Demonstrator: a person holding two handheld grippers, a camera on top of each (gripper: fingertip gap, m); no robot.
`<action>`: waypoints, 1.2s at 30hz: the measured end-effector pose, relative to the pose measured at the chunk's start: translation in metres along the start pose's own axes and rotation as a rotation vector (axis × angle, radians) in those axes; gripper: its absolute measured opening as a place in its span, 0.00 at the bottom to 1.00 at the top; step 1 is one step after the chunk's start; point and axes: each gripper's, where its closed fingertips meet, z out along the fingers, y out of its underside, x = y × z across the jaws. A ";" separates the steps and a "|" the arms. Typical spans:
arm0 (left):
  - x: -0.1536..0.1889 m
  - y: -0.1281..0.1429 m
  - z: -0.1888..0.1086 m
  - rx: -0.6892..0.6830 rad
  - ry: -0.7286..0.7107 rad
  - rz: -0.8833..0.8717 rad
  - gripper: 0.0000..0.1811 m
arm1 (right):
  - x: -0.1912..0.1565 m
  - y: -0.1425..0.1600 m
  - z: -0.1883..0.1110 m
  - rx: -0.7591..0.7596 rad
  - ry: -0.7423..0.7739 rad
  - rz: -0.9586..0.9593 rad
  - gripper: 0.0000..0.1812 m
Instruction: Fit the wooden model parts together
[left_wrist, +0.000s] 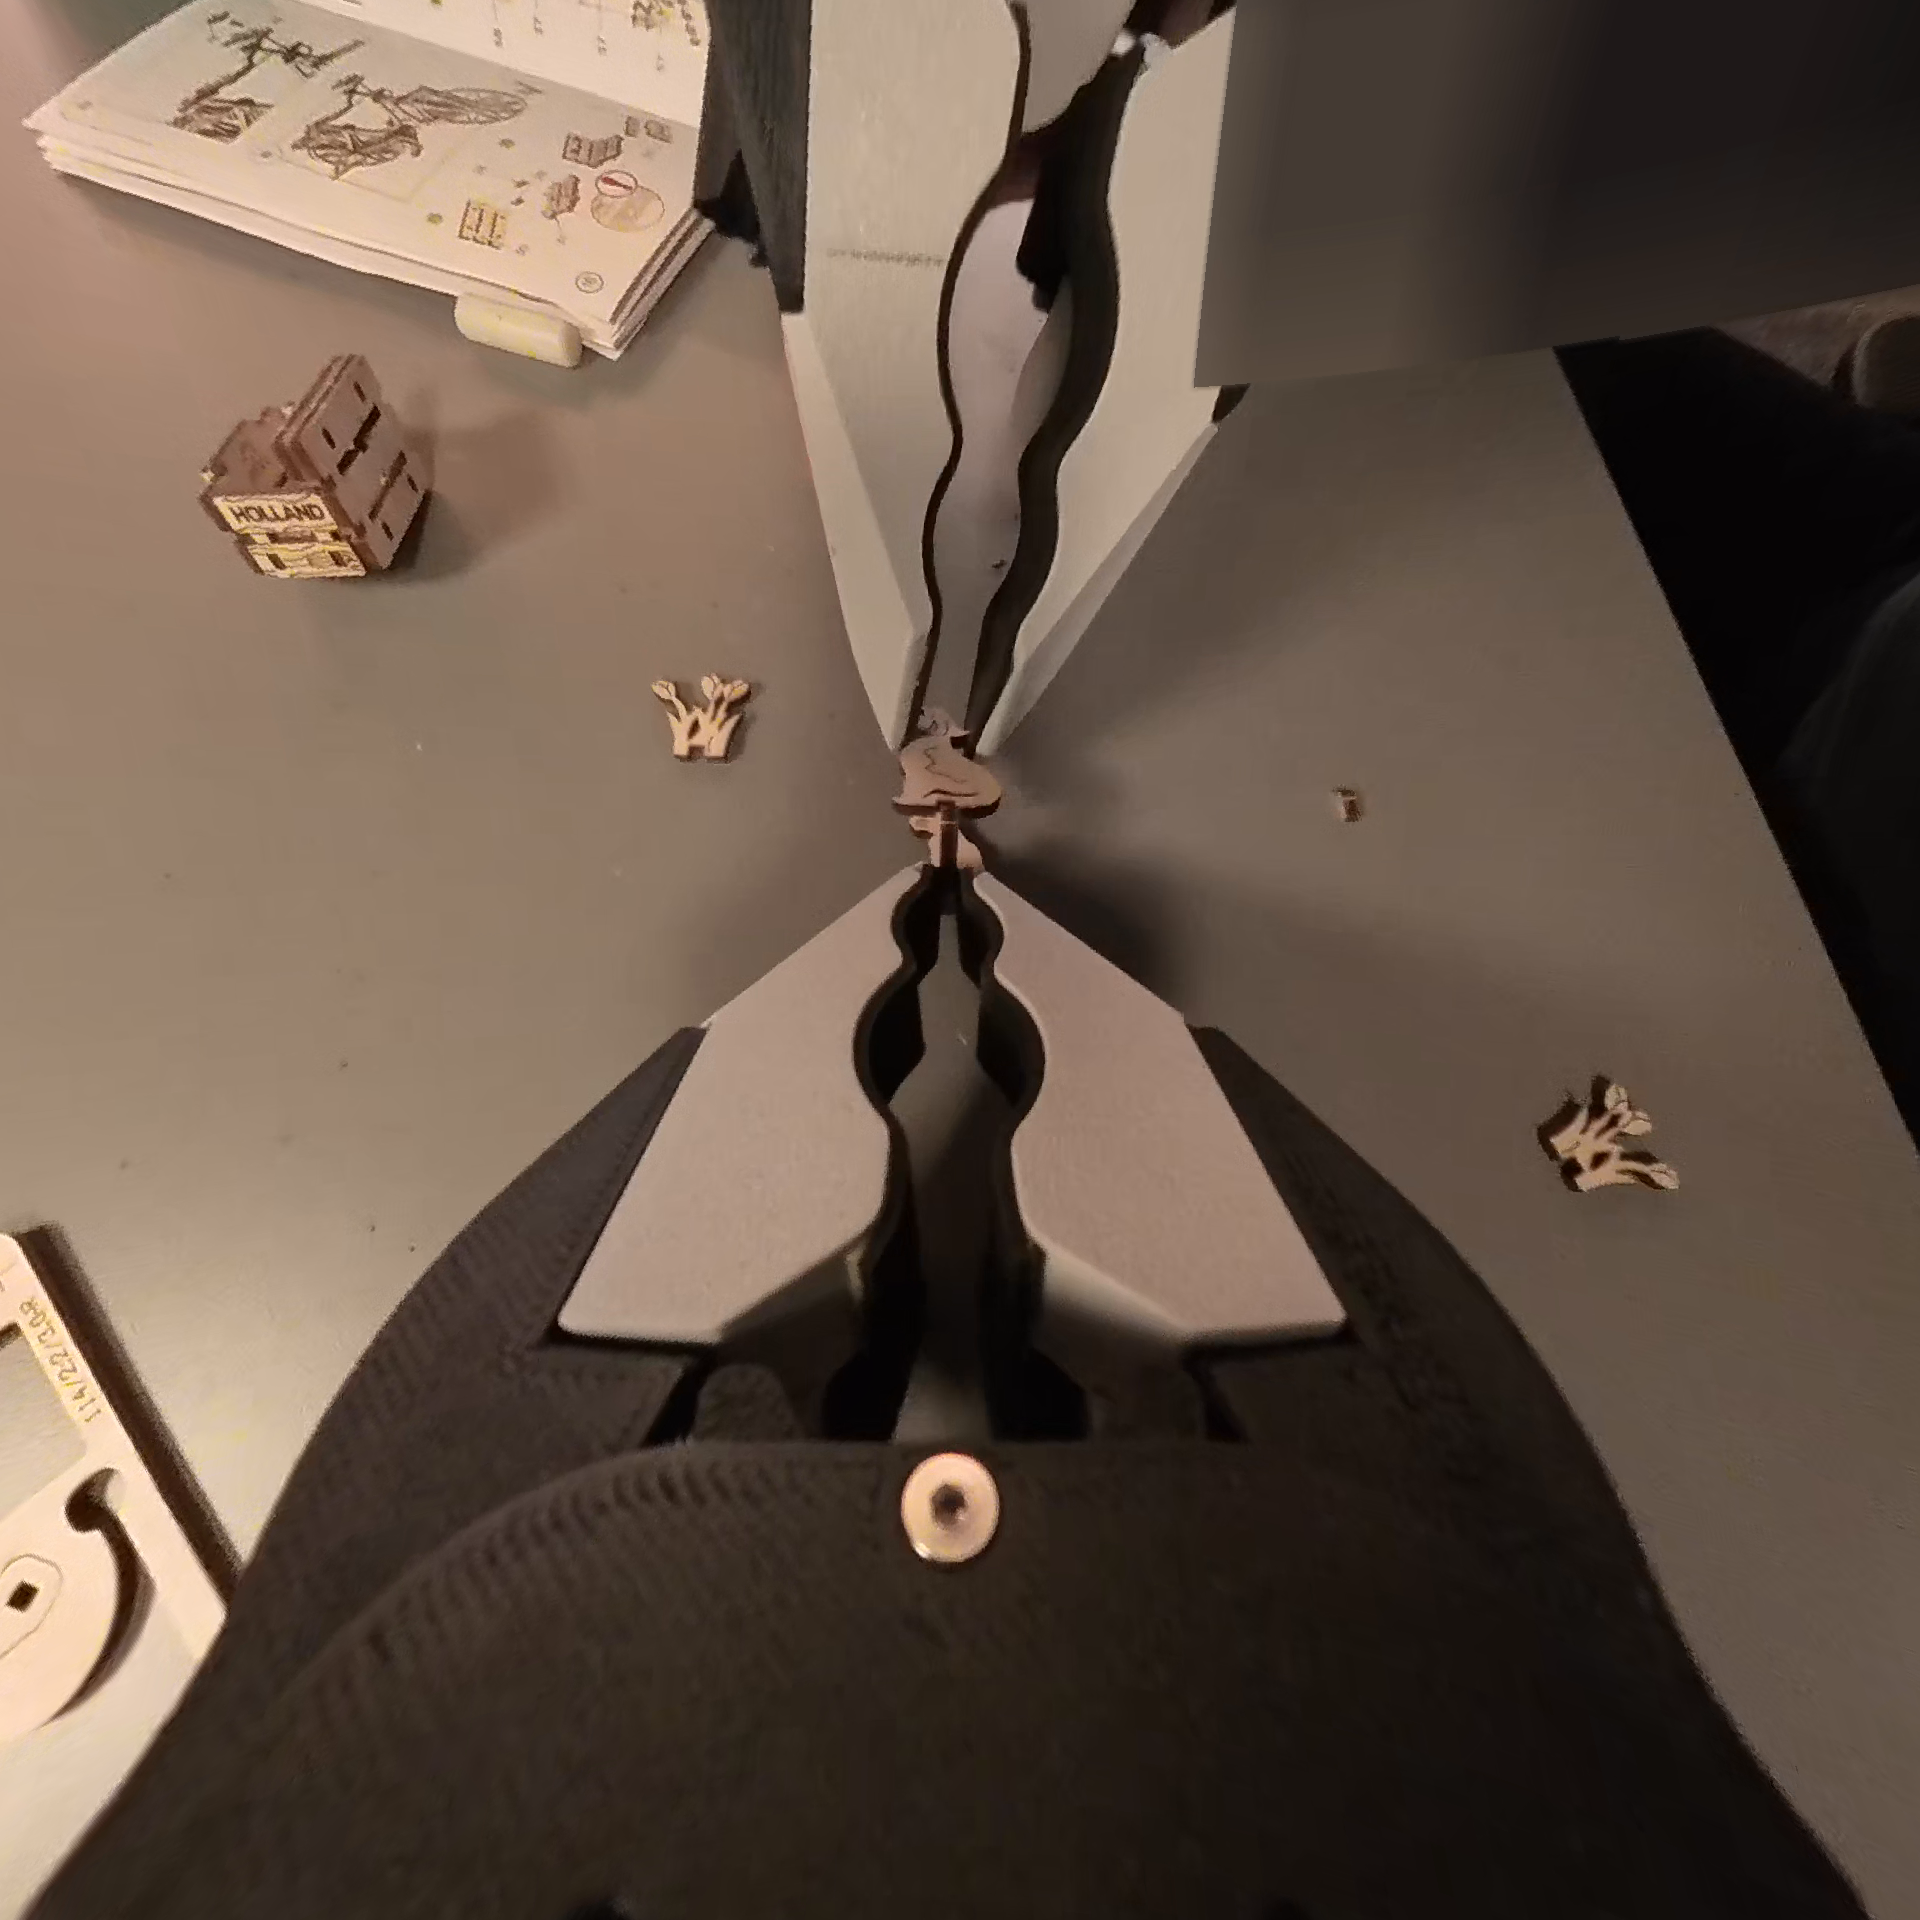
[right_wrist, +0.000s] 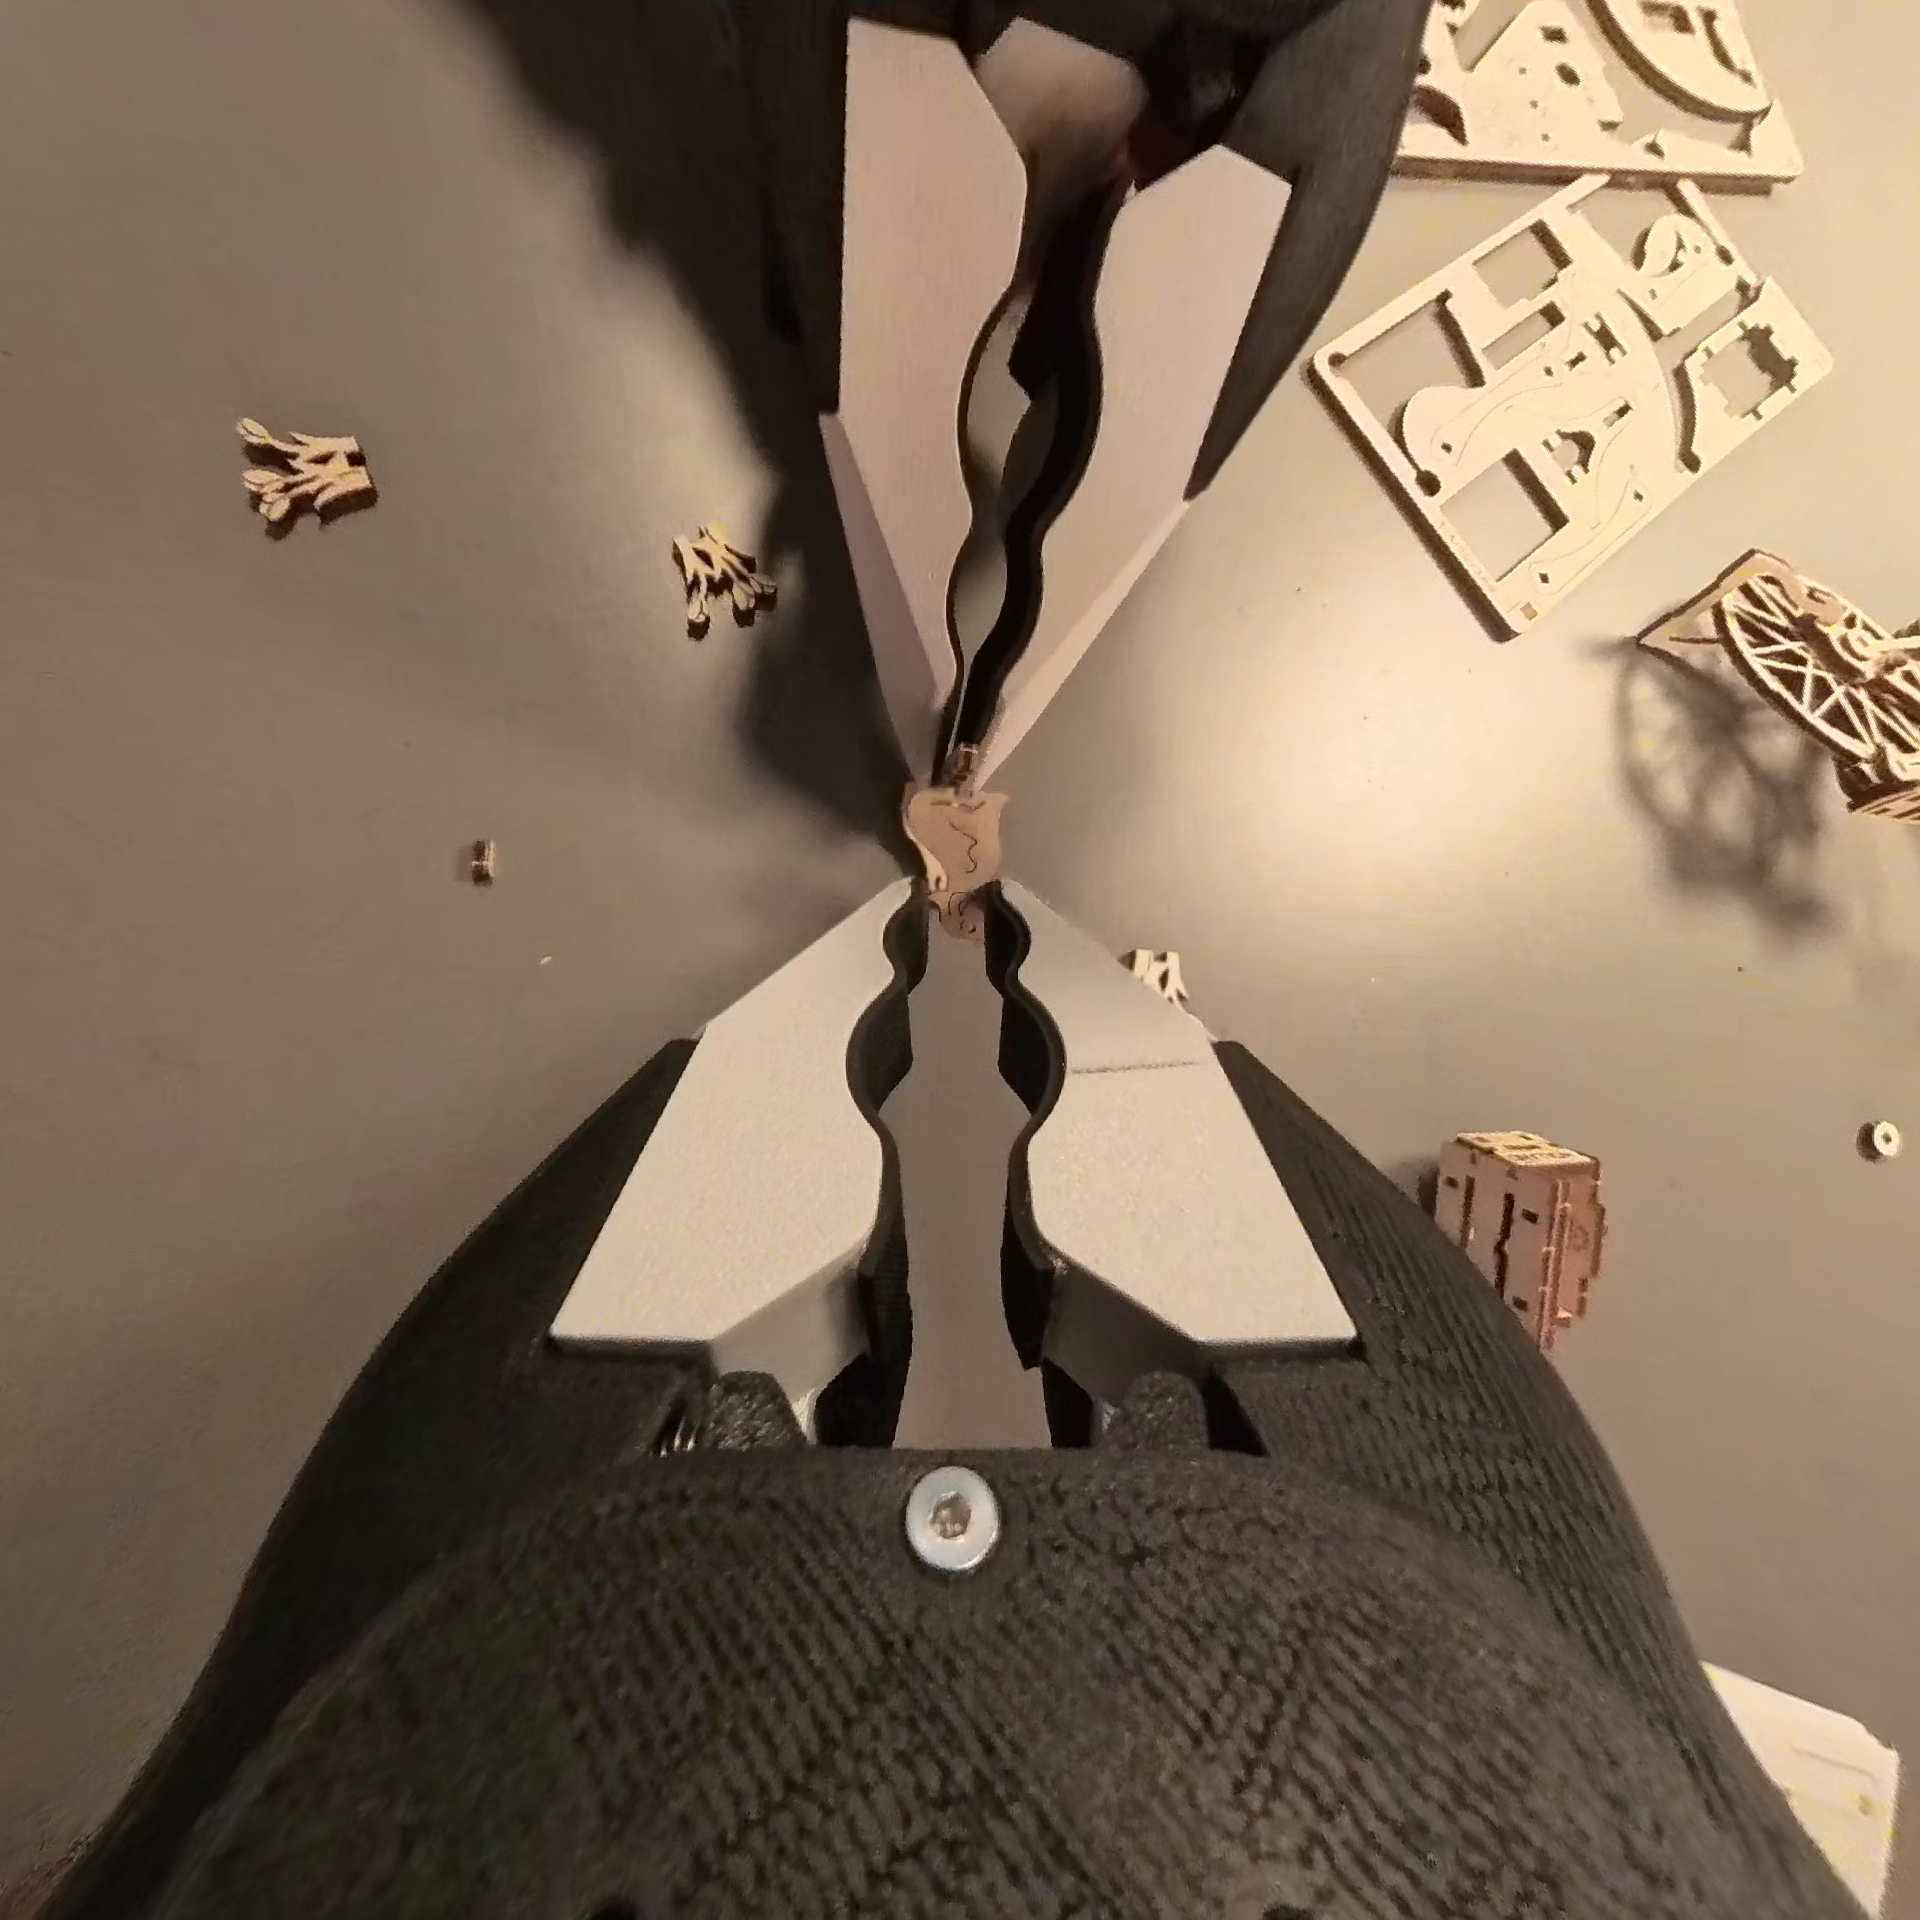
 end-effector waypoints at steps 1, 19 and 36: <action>0.000 0.000 0.000 -0.003 -0.002 0.004 0.01 | -0.001 0.000 0.000 -0.004 -0.007 0.005 0.05; -0.003 -0.001 0.003 -0.087 -0.050 0.028 0.00 | 0.001 -0.001 -0.004 -0.079 -0.033 -0.009 0.05; -0.003 -0.002 0.004 -0.121 -0.051 0.015 0.00 | 0.002 -0.001 -0.001 -0.094 -0.073 -0.048 0.04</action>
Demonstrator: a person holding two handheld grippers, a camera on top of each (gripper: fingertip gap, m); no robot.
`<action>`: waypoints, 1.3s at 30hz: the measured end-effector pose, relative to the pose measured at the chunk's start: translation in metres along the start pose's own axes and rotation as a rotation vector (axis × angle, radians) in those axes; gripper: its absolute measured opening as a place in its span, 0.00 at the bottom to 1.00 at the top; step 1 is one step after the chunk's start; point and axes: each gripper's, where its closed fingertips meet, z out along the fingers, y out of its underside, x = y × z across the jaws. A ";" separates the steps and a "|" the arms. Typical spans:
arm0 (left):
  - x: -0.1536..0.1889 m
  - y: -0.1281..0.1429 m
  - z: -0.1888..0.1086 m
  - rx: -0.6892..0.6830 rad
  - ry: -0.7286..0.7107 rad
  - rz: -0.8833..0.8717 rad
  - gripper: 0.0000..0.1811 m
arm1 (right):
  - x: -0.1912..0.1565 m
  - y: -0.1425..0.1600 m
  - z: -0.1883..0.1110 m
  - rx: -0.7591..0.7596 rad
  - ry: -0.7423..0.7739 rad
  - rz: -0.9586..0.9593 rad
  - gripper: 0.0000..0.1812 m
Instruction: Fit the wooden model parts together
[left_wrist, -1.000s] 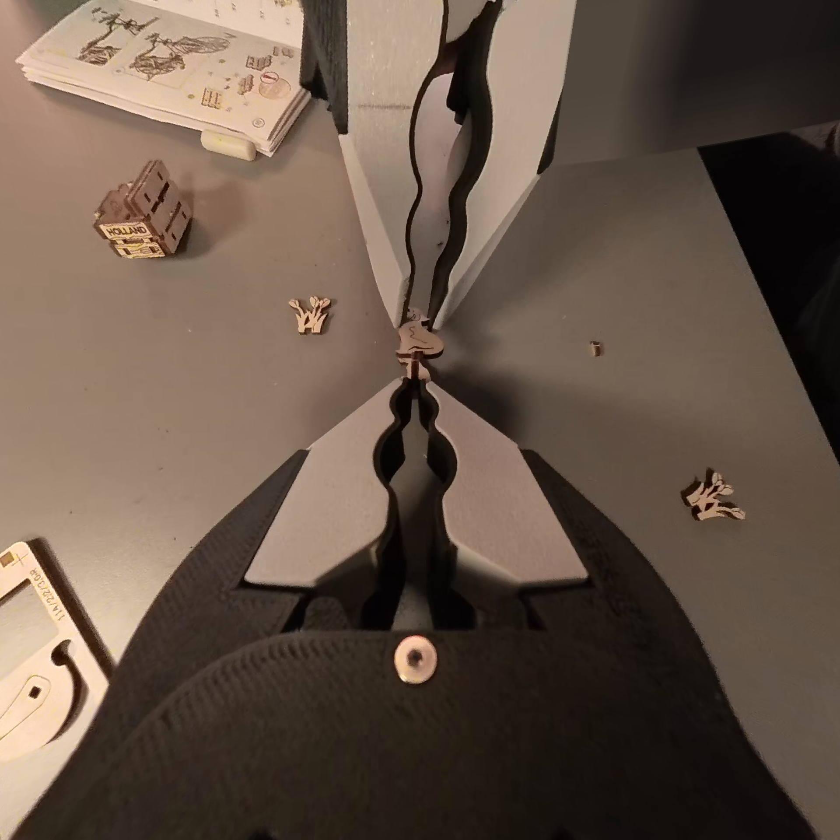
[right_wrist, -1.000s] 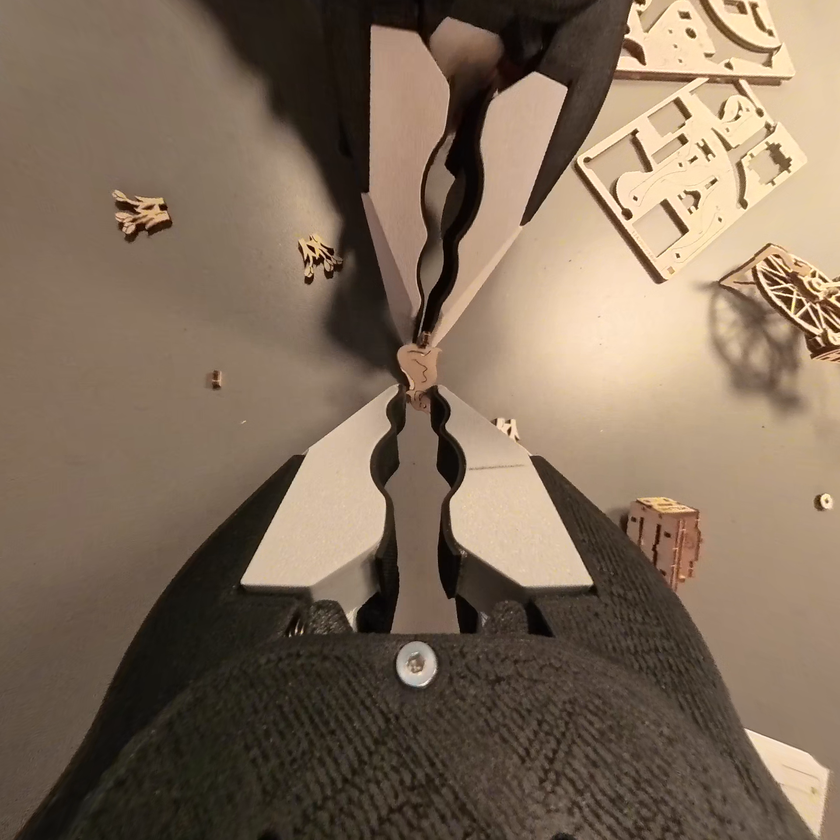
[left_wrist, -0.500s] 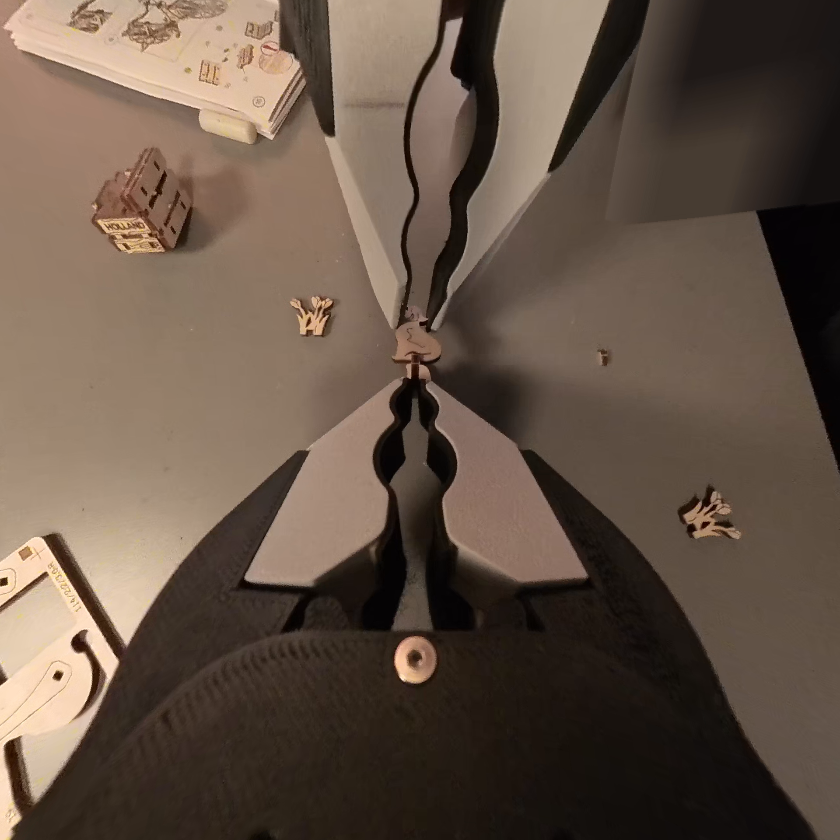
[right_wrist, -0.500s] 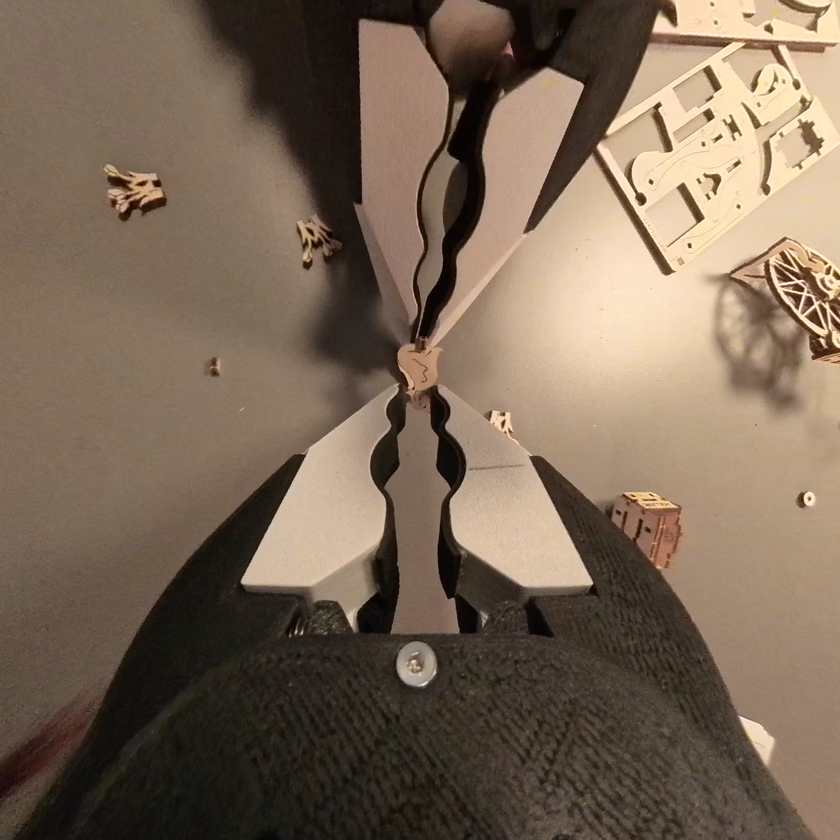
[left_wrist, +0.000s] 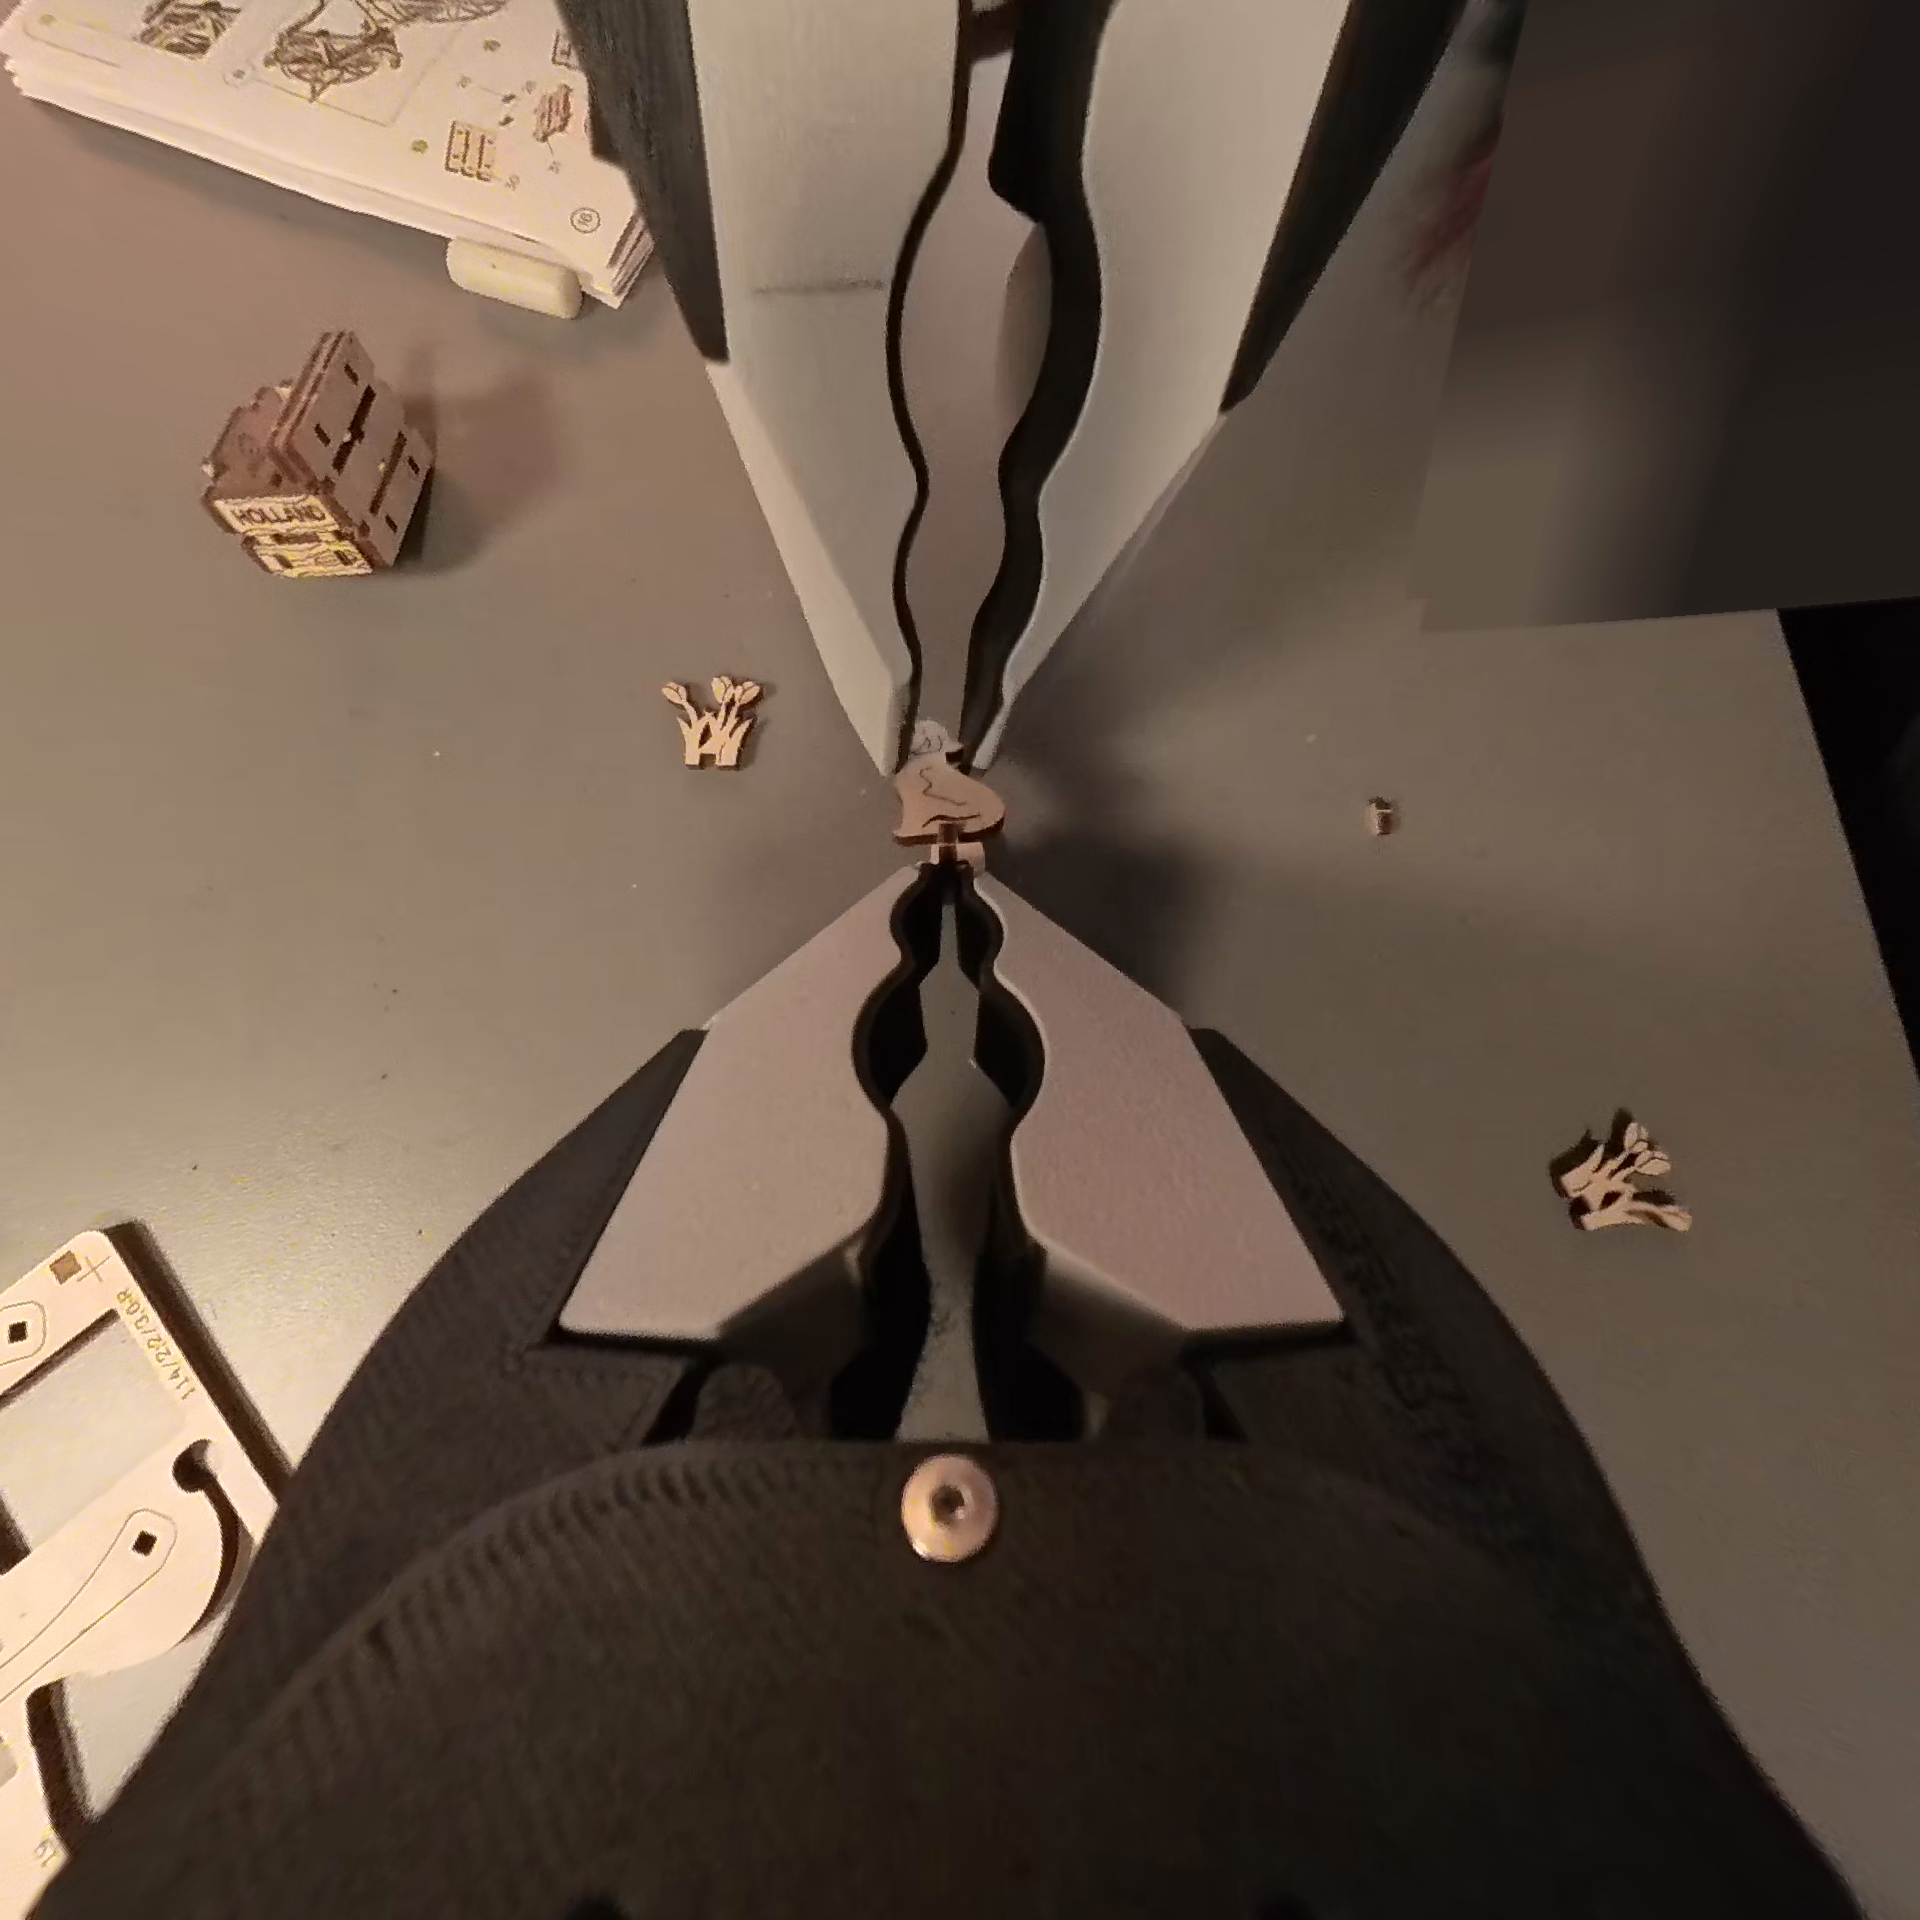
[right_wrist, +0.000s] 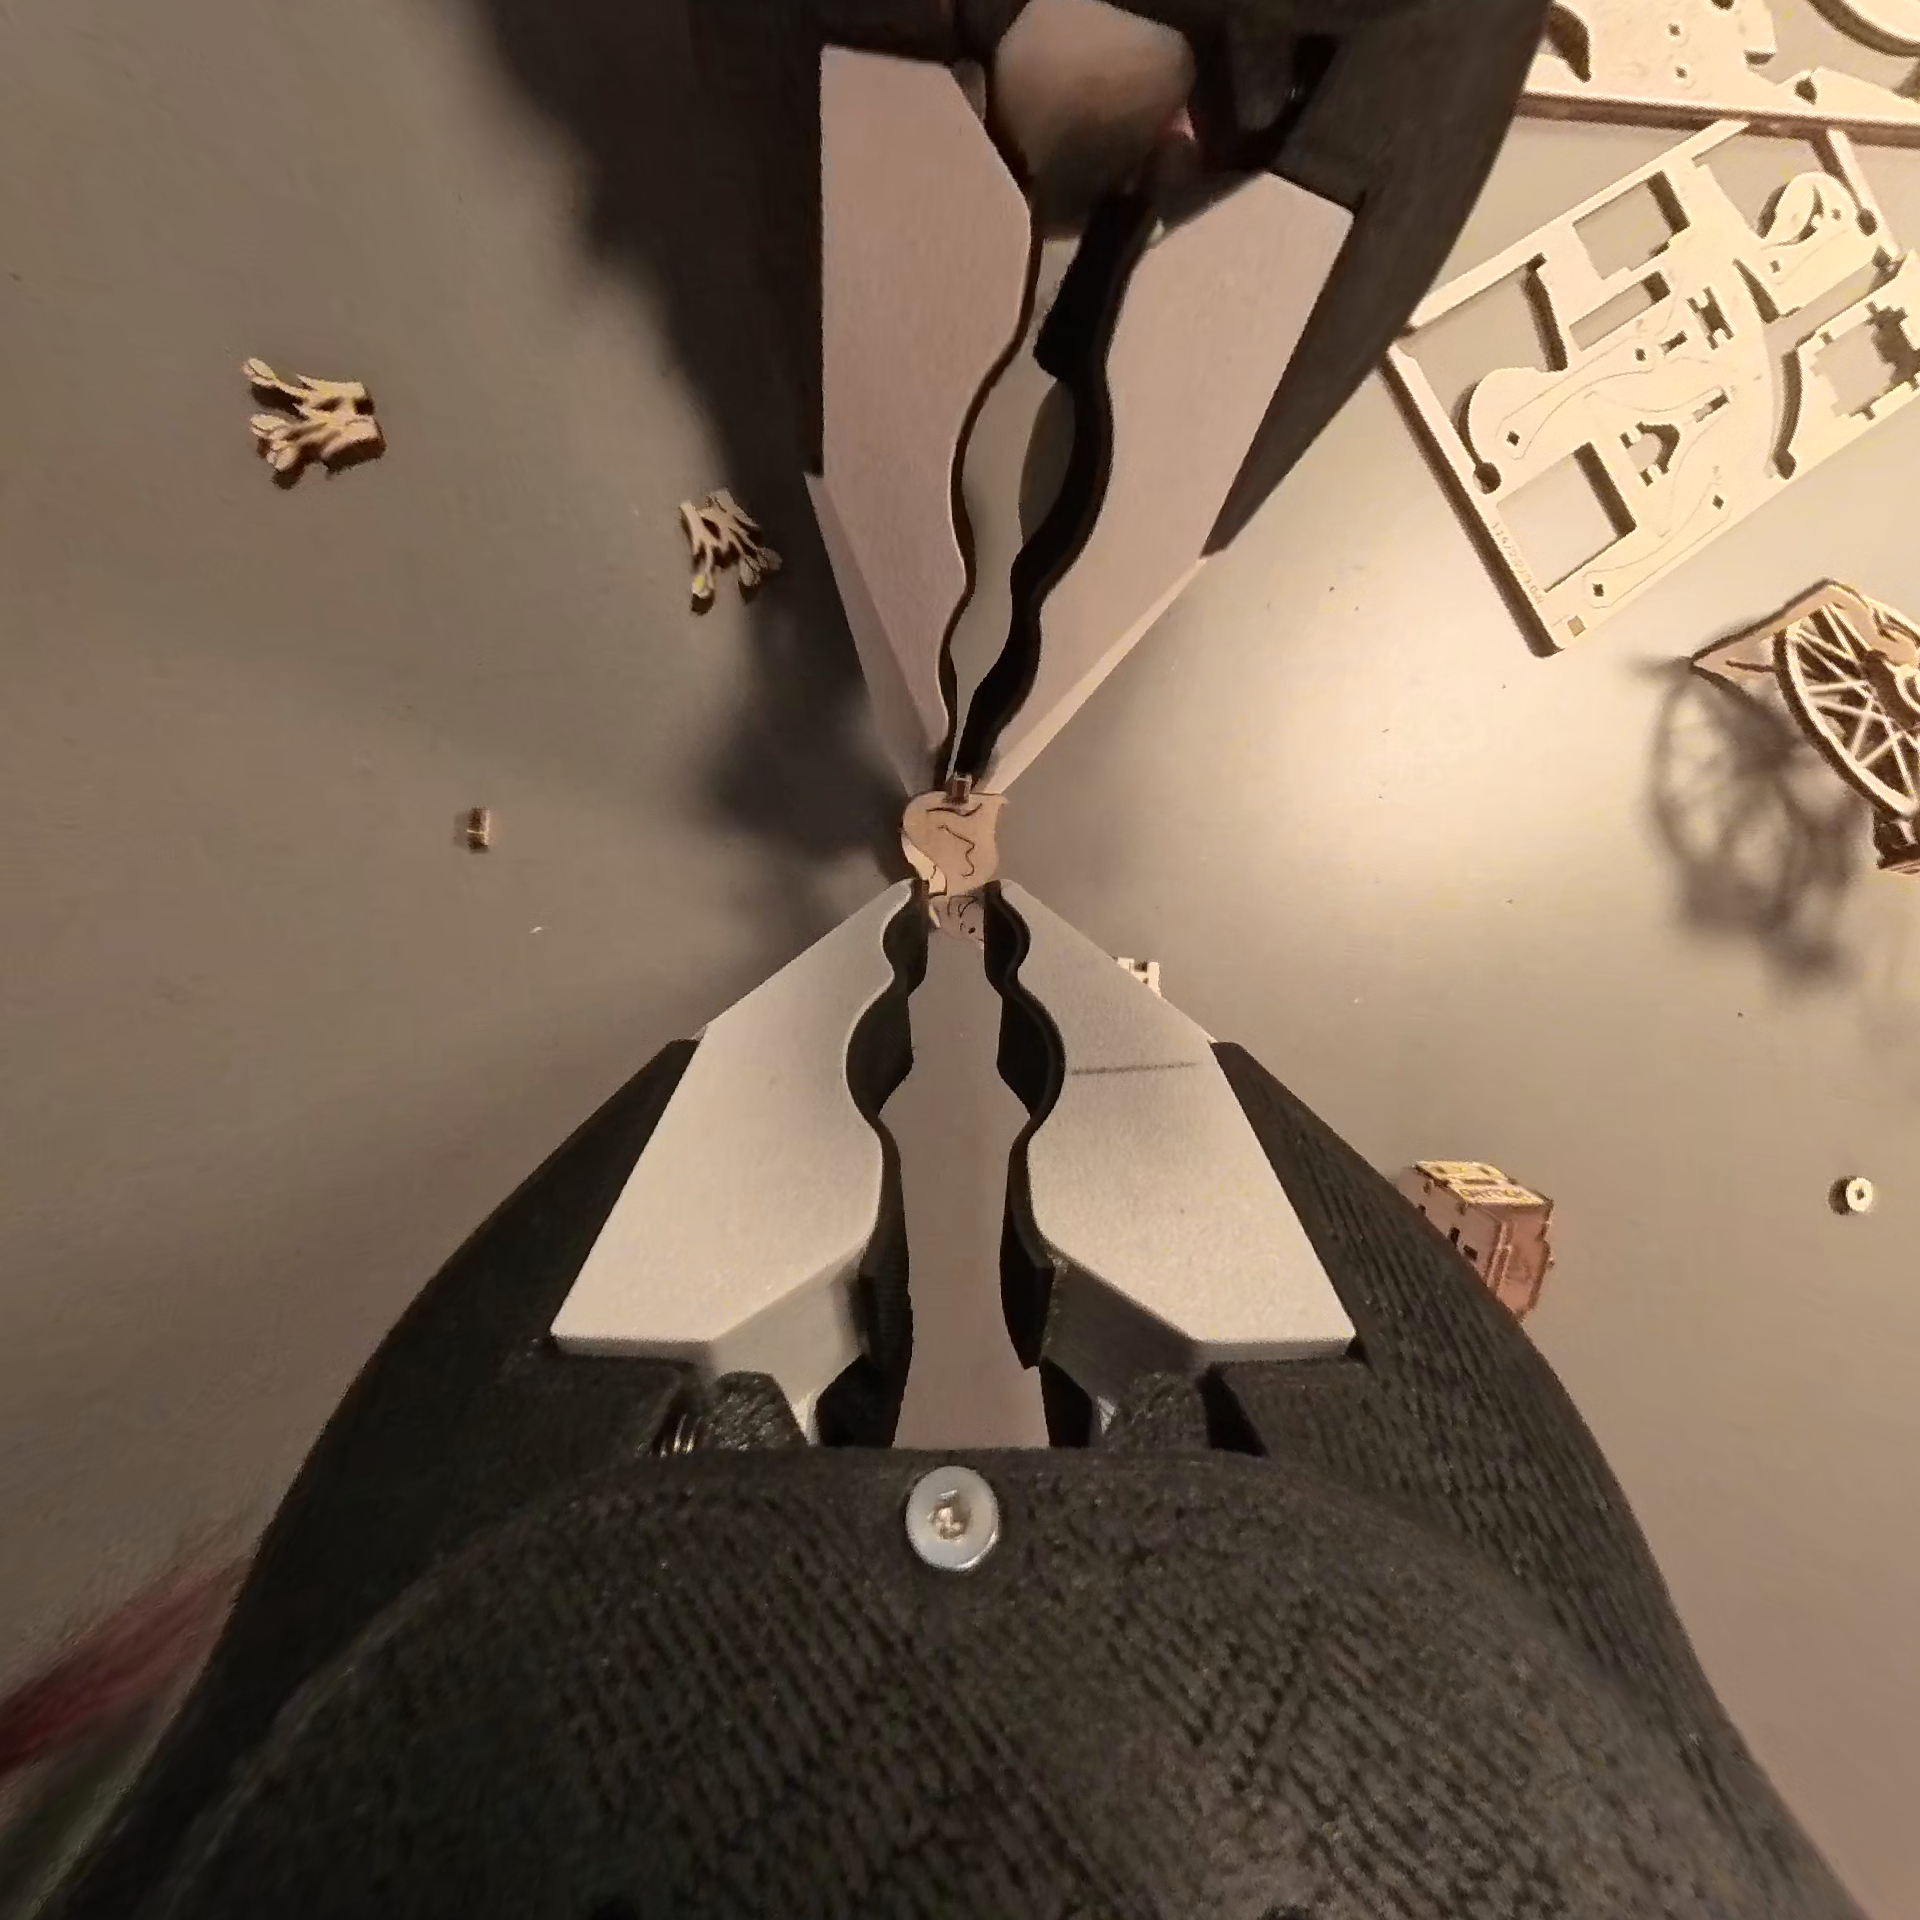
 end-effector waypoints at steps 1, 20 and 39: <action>0.000 0.000 0.000 -0.006 -0.004 0.000 0.00 | -0.001 0.000 0.000 -0.005 -0.002 -0.006 0.04; 0.000 0.002 -0.001 -0.086 -0.031 -0.035 0.00 | 0.000 -0.003 -0.004 -0.045 -0.011 -0.051 0.05; -0.001 0.002 -0.001 -0.047 0.003 -0.045 0.00 | 0.003 -0.018 -0.012 0.237 -0.073 0.027 0.01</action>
